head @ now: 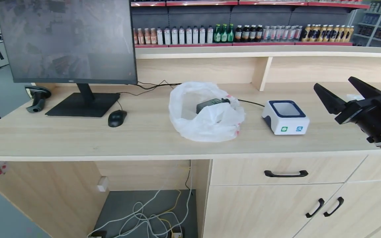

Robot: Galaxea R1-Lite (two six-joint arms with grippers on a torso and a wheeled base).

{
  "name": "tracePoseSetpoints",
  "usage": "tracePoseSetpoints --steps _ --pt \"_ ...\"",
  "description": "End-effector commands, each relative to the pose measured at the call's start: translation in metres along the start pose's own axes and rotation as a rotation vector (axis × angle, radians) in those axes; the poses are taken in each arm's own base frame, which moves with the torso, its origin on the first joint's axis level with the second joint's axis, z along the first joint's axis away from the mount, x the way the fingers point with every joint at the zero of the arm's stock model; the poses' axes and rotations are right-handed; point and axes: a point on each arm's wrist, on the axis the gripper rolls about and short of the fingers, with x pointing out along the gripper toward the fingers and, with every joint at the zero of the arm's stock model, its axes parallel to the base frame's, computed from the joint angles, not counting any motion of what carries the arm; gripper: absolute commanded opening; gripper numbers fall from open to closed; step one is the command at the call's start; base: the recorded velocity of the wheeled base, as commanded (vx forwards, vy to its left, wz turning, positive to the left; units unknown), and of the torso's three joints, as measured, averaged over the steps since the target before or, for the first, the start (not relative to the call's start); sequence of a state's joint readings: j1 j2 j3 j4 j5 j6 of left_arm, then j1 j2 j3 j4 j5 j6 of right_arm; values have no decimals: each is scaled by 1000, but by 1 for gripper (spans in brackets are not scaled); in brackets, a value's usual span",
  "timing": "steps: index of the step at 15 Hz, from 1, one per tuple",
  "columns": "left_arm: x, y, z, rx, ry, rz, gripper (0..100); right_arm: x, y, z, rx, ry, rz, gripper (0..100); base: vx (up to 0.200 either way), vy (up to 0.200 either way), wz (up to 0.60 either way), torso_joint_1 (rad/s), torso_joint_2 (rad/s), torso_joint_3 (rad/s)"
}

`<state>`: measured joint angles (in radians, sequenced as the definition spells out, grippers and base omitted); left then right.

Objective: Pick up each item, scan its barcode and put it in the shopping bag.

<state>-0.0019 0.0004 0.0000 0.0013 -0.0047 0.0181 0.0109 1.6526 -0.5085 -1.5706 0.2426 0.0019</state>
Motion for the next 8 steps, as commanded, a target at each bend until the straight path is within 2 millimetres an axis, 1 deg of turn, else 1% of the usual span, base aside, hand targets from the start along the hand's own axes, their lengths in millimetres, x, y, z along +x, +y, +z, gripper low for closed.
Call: tracePoseSetpoints --steps 1,8 --pt "0 0 0 0 0 0 100 -1 0 -3 3 12 0 100 0 -200 0 2 -2 7" --pt "0 0 0 -3 0 0 100 -3 -3 -2 -2 14 -14 100 0 -200 0 2 1 2"
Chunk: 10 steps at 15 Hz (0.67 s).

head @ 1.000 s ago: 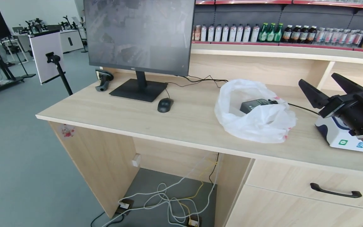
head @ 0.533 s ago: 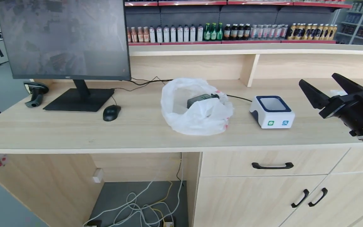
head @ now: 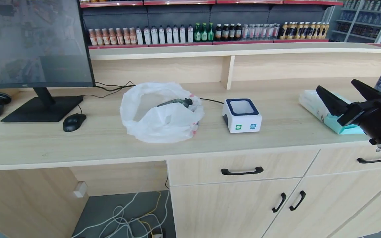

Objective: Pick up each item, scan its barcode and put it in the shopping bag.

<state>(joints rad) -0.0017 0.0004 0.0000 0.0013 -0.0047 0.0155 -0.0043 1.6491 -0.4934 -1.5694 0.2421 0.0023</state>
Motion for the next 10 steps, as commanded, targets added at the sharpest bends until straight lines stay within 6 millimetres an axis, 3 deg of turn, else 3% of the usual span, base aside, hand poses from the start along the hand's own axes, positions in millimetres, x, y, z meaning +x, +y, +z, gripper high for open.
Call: tracePoseSetpoints --steps 1,10 --pt "0 0 0 0 0 0 100 2 -1 0 -2 -3 -1 100 0 -200 0 -2 7 2" --pt "0 0 0 0 0 0 100 1 -1 -3 1 7 -4 100 0 -200 0 4 1 1"
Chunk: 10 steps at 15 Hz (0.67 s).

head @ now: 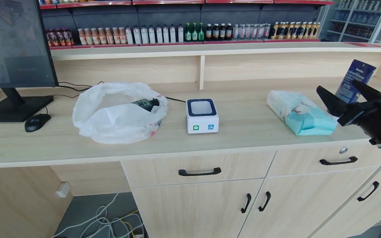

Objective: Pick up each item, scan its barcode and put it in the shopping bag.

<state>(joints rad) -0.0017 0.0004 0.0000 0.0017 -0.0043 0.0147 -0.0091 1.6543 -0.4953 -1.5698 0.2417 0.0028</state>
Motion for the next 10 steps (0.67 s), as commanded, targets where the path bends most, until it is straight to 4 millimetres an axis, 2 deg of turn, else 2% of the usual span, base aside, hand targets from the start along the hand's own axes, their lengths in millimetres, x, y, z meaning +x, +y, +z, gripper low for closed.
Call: tracePoseSetpoints --steps 1,5,10 --pt "0 0 0 1 -1 0 100 0 0 -2 2 6 1 100 0 -200 0 7 -2 2" --pt "0 0 0 2 -1 0 100 0 1 -3 3 10 5 100 0 -200 0 2 6 4" --pt "0 0 0 4 -1 0 100 -2 2 -5 3 22 5 100 200 0 0 -2 0 6"
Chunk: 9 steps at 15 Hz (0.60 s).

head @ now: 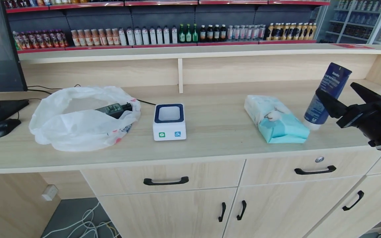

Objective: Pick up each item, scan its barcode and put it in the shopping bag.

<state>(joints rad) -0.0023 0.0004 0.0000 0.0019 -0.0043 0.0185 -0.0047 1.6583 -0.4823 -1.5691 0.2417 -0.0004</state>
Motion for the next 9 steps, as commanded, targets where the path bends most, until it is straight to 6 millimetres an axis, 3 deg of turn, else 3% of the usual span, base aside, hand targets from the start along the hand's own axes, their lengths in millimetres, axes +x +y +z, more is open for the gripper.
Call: tracePoseSetpoints --steps 1,2,4,6,9 --pt "0 0 0 -2 -1 0 100 -1 0 -1 0 5 1 100 200 0 0 7 7 -2" --pt "0 0 0 -3 -1 0 100 3 -1 3 -17 -17 -1 100 200 0 0 17 2 2" --pt "0 0 0 -2 -1 0 100 2 1 7 -74 -30 4 100 0 0 0 0 0 0" --pt "0 0 0 -3 -1 0 100 -14 23 1 -7 20 72 100 0 0 0 0 0 0" --pt "0 0 0 -3 -1 0 100 -7 28 2 135 13 95 100 0 0 0 0 0 0"
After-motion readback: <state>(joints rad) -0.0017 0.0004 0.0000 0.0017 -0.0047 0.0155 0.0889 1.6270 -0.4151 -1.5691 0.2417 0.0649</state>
